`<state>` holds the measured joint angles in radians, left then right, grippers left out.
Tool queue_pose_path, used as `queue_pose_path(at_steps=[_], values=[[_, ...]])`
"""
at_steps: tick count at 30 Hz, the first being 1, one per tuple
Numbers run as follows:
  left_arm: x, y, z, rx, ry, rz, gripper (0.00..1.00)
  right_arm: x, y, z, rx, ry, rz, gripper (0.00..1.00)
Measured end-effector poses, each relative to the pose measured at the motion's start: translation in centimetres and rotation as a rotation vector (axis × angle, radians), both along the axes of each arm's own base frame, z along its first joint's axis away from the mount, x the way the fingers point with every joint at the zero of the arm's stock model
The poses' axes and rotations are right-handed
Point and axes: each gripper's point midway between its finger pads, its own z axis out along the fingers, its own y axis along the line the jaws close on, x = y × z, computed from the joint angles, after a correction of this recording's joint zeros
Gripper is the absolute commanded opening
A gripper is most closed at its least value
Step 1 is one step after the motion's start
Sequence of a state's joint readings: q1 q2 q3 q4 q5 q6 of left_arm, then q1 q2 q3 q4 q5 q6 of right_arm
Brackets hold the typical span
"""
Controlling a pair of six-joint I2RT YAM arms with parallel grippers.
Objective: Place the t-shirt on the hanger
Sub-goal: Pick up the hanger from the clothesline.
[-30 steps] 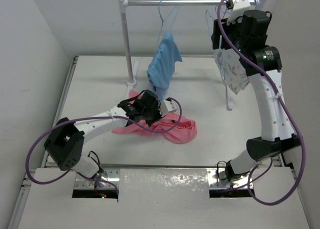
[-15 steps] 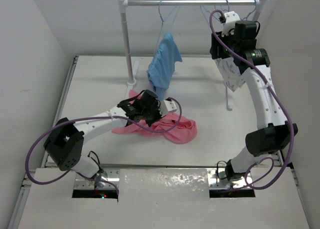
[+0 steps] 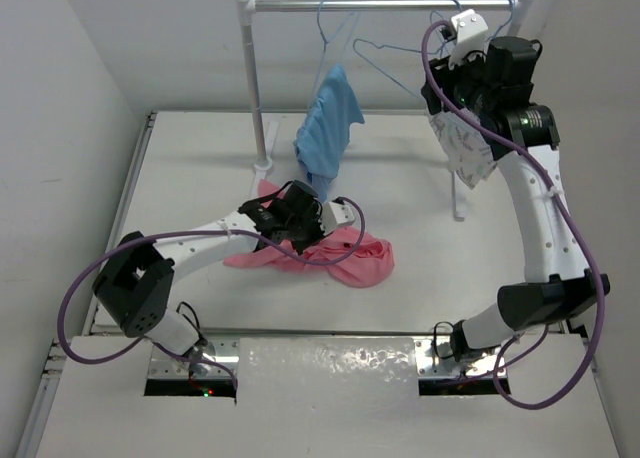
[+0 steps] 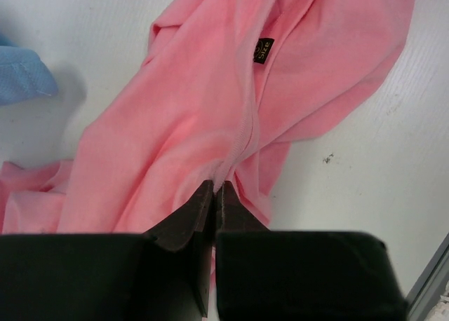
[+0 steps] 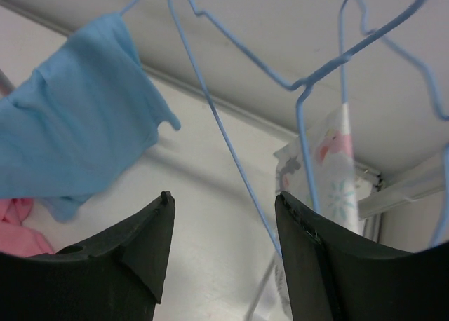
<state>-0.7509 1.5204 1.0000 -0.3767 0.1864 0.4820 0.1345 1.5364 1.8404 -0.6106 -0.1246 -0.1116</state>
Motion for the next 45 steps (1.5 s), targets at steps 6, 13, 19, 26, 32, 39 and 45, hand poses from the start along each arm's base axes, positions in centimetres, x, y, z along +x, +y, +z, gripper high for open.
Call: queue_pose_path(at_steps=[6,13,19,26,32,39,45], values=[[0.0,0.0,-0.2,0.006,0.005,0.001,0.00,0.0,-1.5,4.1,-0.032,-0.131,-0.064,0.61],[0.0,0.1,-0.2,0.008,0.003,0.004,0.00,4.3,-3.1,2.3,-0.063,-0.098,-0.141,0.61],[0.0,0.2,-0.7,0.019,0.011,0.005,0.00,7.0,-4.2,-3.5,-0.088,0.034,-0.159,0.50],[0.2,0.4,-1.4,0.039,0.016,0.013,0.00,6.0,-3.8,-5.9,-0.060,0.070,-0.107,0.12],[0.8,0.6,-1.2,0.051,-0.012,0.026,0.00,4.1,-3.3,-4.6,-0.016,0.023,-0.094,0.00],[1.1,0.5,-1.1,0.050,-0.025,0.029,0.00,3.1,-3.8,0.1,0.003,-0.109,-0.119,0.00],[1.9,0.5,-1.0,0.051,-0.028,0.043,0.00,0.8,-3.4,1.0,0.026,-0.133,-0.109,0.00]])
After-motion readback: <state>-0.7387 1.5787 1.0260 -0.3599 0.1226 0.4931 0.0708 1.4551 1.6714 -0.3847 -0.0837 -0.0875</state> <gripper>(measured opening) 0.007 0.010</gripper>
